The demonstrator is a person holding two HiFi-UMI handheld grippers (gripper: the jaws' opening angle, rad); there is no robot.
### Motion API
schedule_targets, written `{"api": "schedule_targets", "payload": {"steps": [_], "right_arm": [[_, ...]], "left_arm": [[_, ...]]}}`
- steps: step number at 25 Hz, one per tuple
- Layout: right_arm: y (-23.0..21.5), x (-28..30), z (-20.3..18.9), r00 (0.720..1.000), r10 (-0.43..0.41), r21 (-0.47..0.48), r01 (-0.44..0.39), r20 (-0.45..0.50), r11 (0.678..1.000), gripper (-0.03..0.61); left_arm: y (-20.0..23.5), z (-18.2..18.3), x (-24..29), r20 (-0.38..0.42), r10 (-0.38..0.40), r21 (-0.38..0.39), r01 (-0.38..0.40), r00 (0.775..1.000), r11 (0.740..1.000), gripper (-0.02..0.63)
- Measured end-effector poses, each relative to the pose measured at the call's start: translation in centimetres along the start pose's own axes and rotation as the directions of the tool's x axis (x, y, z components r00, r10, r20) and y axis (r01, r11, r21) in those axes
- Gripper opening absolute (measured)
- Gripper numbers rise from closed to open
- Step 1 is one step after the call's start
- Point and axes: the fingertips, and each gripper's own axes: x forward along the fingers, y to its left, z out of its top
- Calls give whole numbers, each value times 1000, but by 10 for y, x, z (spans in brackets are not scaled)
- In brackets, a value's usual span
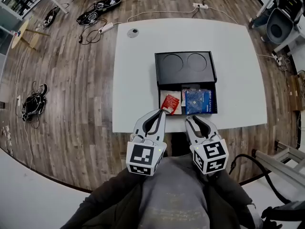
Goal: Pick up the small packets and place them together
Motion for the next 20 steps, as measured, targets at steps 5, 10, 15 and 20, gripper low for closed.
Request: {"api": "schedule_targets", "payload": {"steps": [5, 10, 15, 20], "right_arm": [[-1, 23, 38, 998, 60, -75, -61, -8, 995, 95], [-1, 55, 49, 987, 133, -159, -147, -95, 976, 95], [-7, 85, 32, 950, 171, -222, -231, -261, 947, 95], [-8, 101, 10, 893, 215, -230, -323, -396, 918, 95]], "left_arm": [[8, 13, 10, 10, 26, 6, -27, 1000, 1000, -9], [24, 13, 30, -21, 55, -13, -55, 998, 998, -9], [38, 8, 52, -58, 87, -53, -90, 995, 995, -9], [50, 2, 66, -86, 123, -91, -131, 989, 987, -9]]}}
